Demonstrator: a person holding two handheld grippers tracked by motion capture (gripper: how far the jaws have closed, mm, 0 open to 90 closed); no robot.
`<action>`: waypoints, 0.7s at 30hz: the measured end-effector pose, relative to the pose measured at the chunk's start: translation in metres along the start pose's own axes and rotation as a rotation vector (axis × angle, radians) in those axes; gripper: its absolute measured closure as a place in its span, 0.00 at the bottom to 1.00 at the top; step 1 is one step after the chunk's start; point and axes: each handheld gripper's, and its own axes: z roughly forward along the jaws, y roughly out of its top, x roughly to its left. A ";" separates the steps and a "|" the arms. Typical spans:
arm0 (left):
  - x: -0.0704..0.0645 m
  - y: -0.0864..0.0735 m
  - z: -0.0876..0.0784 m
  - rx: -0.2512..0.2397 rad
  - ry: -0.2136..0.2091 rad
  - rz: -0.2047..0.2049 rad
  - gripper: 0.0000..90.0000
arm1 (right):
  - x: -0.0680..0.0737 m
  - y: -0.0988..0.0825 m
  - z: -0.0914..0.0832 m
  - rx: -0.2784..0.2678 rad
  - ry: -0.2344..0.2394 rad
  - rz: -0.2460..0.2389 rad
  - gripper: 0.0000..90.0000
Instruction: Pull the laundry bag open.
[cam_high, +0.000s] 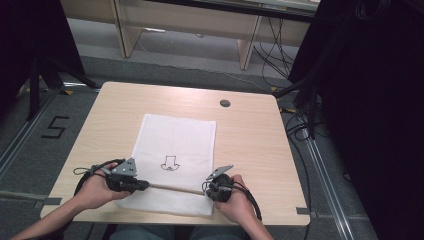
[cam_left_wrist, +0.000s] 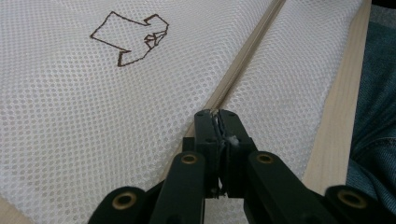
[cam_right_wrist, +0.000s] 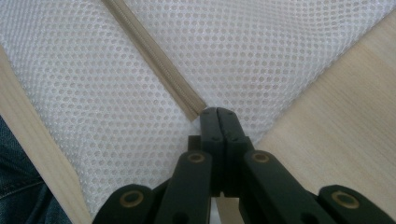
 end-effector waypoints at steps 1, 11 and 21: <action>-0.001 0.000 0.001 -0.013 -0.003 -0.014 0.97 | 0.000 0.000 0.000 0.000 0.000 0.001 1.00; 0.002 -0.002 -0.001 -0.014 -0.001 -0.025 0.97 | 0.000 0.000 0.000 0.000 0.001 0.000 1.00; 0.007 -0.008 -0.007 -0.004 0.025 -0.011 0.97 | 0.001 0.000 0.000 0.003 -0.003 0.006 1.00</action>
